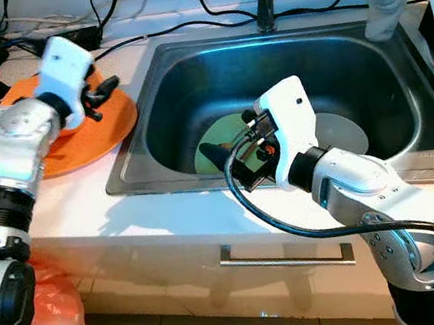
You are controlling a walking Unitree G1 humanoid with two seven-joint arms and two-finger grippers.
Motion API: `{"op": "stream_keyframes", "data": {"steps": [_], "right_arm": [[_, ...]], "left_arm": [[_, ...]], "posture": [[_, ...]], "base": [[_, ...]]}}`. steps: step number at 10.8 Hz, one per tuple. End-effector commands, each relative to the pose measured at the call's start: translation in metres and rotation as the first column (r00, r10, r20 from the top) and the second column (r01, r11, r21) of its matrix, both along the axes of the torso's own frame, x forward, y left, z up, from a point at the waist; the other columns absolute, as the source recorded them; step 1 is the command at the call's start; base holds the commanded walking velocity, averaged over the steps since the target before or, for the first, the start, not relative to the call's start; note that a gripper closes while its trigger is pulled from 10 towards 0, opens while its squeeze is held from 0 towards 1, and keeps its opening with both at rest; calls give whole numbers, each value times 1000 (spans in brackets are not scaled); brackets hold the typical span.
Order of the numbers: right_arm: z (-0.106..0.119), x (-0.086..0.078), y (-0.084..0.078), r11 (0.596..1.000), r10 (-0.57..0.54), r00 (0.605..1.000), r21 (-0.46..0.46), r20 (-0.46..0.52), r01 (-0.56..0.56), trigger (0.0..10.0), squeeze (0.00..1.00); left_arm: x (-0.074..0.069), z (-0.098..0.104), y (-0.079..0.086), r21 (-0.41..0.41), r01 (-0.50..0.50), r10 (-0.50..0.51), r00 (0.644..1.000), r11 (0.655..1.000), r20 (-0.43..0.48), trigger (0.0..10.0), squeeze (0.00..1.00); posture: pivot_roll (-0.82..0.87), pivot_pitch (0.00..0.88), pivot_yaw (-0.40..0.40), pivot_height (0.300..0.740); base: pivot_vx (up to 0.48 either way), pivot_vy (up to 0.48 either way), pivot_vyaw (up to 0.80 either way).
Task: Kitchen organization
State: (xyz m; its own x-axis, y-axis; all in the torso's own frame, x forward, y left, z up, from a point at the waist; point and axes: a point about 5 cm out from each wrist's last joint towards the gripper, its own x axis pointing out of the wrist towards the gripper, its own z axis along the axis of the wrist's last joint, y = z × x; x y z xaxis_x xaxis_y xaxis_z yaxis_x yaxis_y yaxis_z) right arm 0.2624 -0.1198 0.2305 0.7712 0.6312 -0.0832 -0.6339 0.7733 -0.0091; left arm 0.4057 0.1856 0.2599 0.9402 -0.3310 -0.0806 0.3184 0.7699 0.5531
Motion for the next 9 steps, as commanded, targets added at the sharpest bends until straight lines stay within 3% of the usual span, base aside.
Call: {"op": "stream_keyframes", "data": {"steps": [1, 3, 6, 9], "right_arm": [[1, -1, 5, 1000, 19, 1000, 3, 11, -19, 10000, 0], [1, -1, 5, 1000, 20, 1000, 5, 10, -20, 10000, 0], [0, -4, 7, 1000, 13, 1000, 17, 5, -13, 10000, 0], [0, -9, 9, 998, 43, 999, 54, -8, -43, 10000, 0]], "left_arm": [[0, -2, -2, 37, 4, -5, 1000, 999, 24, 10000, 1000], [0, -8, -7, 79, 27, -30, 999, 997, 39, 10000, 1000], [2, -19, -6, 232, -14, -5, 997, 973, 82, 10000, 1000], [5, -20, -6, 267, -76, 36, 988, 961, 150, 10000, 1000]], "posture": [[-114, 86, 89, 740], [-116, 92, 93, 740], [-111, 102, 106, 740], [-122, 106, 108, 740]], "base": [[0, 0, 0], [0, 0, 0], [0, 0, 0], [0, 0, 0]]}}
